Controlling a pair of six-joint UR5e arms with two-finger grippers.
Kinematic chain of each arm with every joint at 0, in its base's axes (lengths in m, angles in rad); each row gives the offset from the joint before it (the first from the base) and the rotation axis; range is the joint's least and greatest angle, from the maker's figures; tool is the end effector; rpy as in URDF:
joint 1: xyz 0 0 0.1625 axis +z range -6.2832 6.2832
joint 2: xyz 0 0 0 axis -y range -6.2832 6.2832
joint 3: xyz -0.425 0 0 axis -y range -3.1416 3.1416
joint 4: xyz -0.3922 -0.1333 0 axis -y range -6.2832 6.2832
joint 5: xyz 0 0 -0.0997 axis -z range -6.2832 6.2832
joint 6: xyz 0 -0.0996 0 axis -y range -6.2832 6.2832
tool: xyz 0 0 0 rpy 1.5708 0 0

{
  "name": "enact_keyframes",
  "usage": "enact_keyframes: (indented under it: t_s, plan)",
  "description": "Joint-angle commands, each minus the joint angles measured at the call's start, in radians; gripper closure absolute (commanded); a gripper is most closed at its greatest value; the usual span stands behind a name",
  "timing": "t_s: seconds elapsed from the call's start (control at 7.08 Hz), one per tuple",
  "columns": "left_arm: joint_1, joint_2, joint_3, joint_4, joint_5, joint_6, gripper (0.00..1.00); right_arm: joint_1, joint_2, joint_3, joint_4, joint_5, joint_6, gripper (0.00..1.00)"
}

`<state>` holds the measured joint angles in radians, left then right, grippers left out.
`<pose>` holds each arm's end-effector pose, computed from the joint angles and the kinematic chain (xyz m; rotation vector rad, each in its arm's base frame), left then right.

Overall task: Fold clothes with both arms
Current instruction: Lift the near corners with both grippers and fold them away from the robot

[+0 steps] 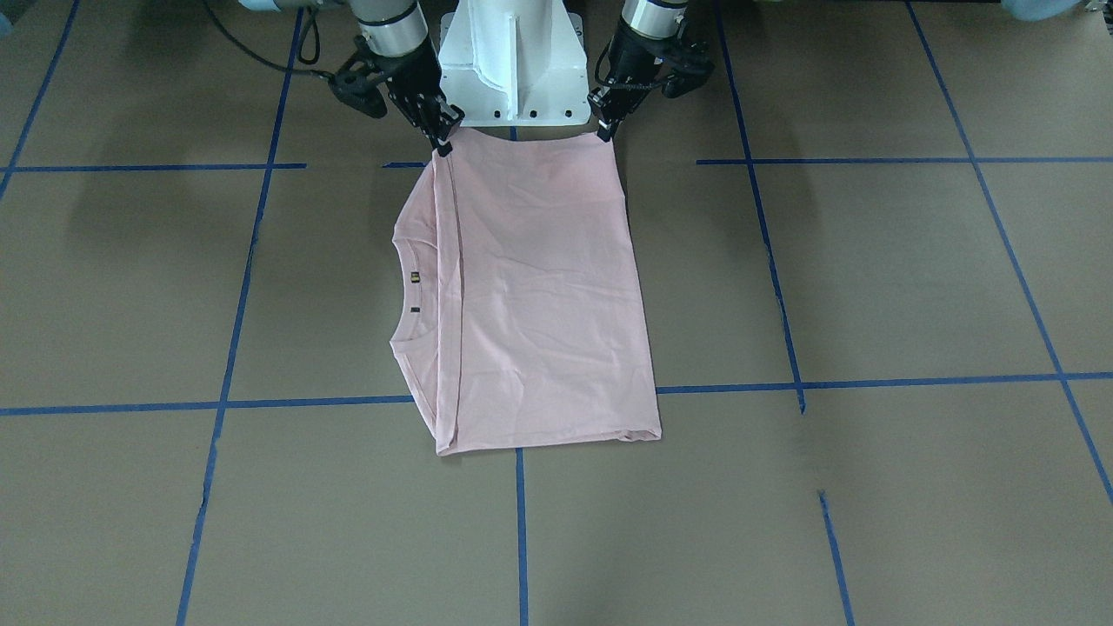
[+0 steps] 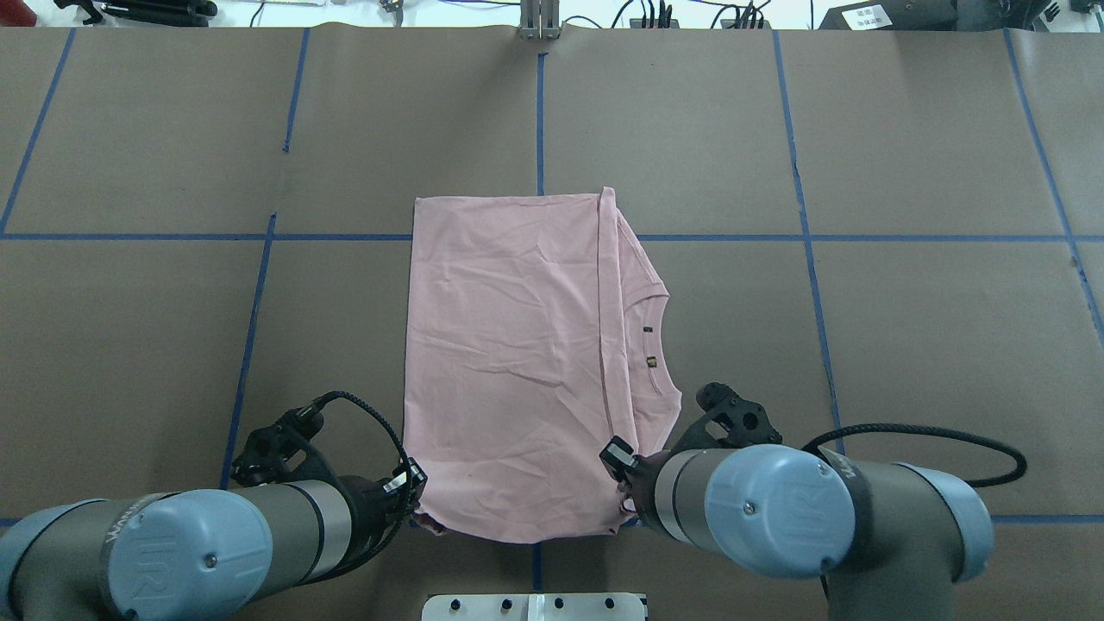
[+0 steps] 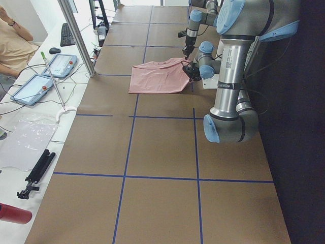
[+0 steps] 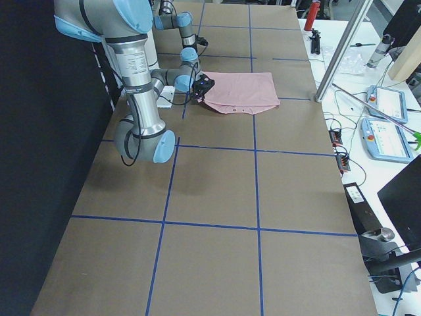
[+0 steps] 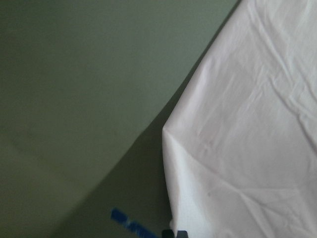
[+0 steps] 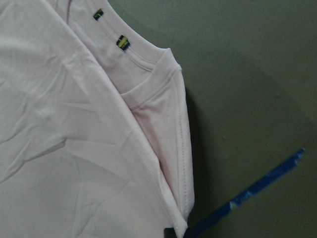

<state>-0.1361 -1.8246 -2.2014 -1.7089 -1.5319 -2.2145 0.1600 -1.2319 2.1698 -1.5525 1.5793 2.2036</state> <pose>0.4690 -0.2027 0.2373 -0.2280 1.0237 -0.7290 -0.4845 -0.2124 0.2231 -0.2373 -0.9506 0.7262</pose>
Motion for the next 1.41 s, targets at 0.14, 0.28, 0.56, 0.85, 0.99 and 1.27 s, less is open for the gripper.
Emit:
enact_keyframes:
  t_s: [0.14, 0.28, 0.56, 0.85, 0.99, 1.27]
  plan:
    - [-0.011, -0.08, -0.069, 0.124, -0.028, -0.087, 1.0, 0.031, 0.011, 0.11, -0.135, -0.004, 0.013, 1.0]
    - [-0.086, -0.166, -0.035, 0.126, -0.027, -0.007, 1.0, 0.108, 0.049, 0.061, -0.127, 0.011, -0.064, 1.0]
    - [-0.198, -0.243, 0.046, 0.12, 0.013, 0.143, 1.0, 0.255, 0.122, -0.038, -0.126, 0.112, -0.125, 1.0]
    - [-0.244, -0.272, 0.182, 0.047, 0.093, 0.228, 1.0, 0.347, 0.218, -0.176, -0.126, 0.172, -0.16, 1.0]
    - [-0.278, -0.281, 0.278, -0.044, 0.095, 0.231, 1.0, 0.386, 0.253, -0.241, -0.115, 0.194, -0.171, 1.0]
    - [-0.322, -0.326, 0.429, -0.144, 0.126, 0.298, 1.0, 0.45, 0.264, -0.414, 0.108, 0.24, -0.168, 1.0]
